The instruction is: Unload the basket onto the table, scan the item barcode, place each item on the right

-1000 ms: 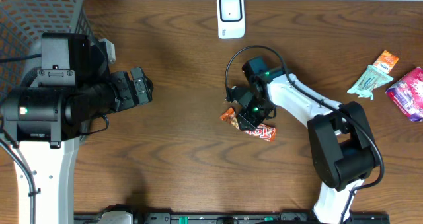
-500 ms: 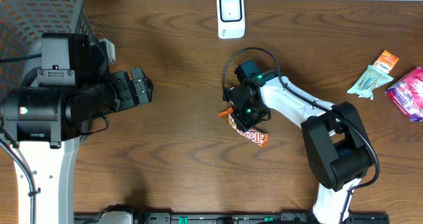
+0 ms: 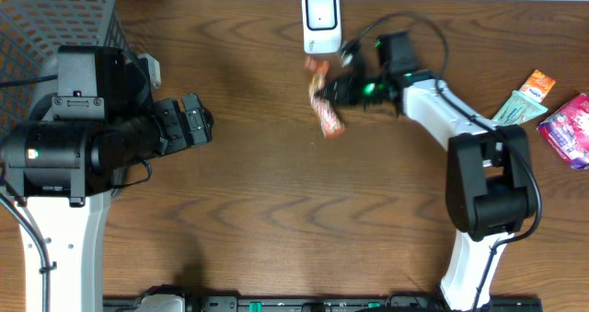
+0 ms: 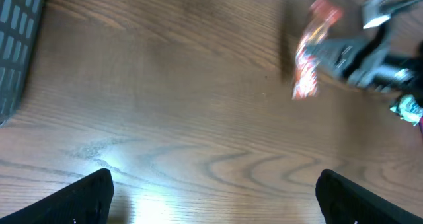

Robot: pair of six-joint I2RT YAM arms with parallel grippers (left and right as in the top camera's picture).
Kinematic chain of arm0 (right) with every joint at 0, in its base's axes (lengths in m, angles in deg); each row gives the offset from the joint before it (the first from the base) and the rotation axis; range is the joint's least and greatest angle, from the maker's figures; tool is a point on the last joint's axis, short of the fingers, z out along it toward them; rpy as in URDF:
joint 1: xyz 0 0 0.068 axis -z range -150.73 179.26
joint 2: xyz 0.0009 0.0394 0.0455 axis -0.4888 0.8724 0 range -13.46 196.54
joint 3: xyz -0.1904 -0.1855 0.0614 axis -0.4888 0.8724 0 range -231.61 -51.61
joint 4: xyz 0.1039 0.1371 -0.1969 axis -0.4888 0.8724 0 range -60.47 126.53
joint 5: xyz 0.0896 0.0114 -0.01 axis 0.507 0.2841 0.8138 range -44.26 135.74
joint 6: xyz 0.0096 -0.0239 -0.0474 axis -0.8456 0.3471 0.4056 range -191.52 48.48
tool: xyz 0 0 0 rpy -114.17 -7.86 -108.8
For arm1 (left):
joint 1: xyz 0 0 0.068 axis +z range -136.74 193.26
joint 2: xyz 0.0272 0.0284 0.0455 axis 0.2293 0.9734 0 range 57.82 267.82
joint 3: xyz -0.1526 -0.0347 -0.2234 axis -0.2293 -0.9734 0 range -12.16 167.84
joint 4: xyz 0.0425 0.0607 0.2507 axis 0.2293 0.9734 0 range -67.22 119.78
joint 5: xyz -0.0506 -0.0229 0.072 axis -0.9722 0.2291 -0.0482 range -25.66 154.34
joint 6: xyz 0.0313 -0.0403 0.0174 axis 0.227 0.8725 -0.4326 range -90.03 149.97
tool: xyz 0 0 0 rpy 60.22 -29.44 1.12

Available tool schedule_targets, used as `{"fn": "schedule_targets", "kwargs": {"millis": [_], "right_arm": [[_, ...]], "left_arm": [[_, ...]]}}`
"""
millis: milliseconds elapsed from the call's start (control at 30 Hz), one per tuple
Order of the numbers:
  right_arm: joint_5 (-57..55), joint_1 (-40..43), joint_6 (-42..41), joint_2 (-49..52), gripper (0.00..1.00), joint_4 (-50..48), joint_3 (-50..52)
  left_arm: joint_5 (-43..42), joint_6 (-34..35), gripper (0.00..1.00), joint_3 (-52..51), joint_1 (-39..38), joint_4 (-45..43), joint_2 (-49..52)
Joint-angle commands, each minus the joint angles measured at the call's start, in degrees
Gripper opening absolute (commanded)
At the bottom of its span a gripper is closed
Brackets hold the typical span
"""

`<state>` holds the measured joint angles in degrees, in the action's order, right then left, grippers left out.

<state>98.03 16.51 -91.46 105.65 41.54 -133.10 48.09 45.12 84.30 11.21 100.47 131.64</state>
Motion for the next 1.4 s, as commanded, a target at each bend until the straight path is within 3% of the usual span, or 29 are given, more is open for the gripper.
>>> {"fn": "schedule_targets", "kwargs": {"millis": [0, 167, 333, 467, 600, 833, 1067, 1167, 1367], "right_arm": [[2.05, 0.81, -21.40, -0.37, 0.01, -10.91, -0.90], [-16.31, -0.55, -34.07, -0.33, 0.01, -25.33, -0.90], [-31.61, -2.45, -37.44, 0.22, 0.01, -30.88, -0.92], [-37.51, -2.64, -40.17, 2.60, 0.01, -38.97, -1.53], [-38.21, -1.86, -43.12, 6.82, 0.01, -40.70, -6.03], [-35.50, -1.84, -39.78, 14.97, 0.01, -36.83, -18.10], [-31.06, 0.76, -33.16, 13.31, 0.01, -30.42, -22.29], [-30.45, 4.15, -31.74, 10.27, 0.01, -23.39, -22.47], [-31.19, 15.02, -20.87, 3.39, 0.01, -3.17, -22.47]], "left_arm": [[-0.22, -0.55, 0.98, 0.94, -0.17, 0.02, 0.02], [-0.22, -0.55, 0.98, 0.94, -0.17, 0.00, 0.02], [-0.22, -0.55, 0.98, 0.94, -0.17, 0.00, 0.02], [-0.22, -0.55, 0.98, 0.94, -0.17, 0.00, 0.02], [-0.22, -0.55, 0.98, 0.94, -0.17, 0.00, 0.02], [-0.22, -0.55, 0.98, 0.94, -0.17, 0.00, 0.02], [-0.22, -0.55, 0.98, 0.94, -0.17, 0.00, 0.02], [-0.22, -0.55, 0.98, 0.94, -0.17, 0.00, 0.02], [-0.22, -0.55, 0.98, 0.94, -0.17, 0.00, 0.02]]}}
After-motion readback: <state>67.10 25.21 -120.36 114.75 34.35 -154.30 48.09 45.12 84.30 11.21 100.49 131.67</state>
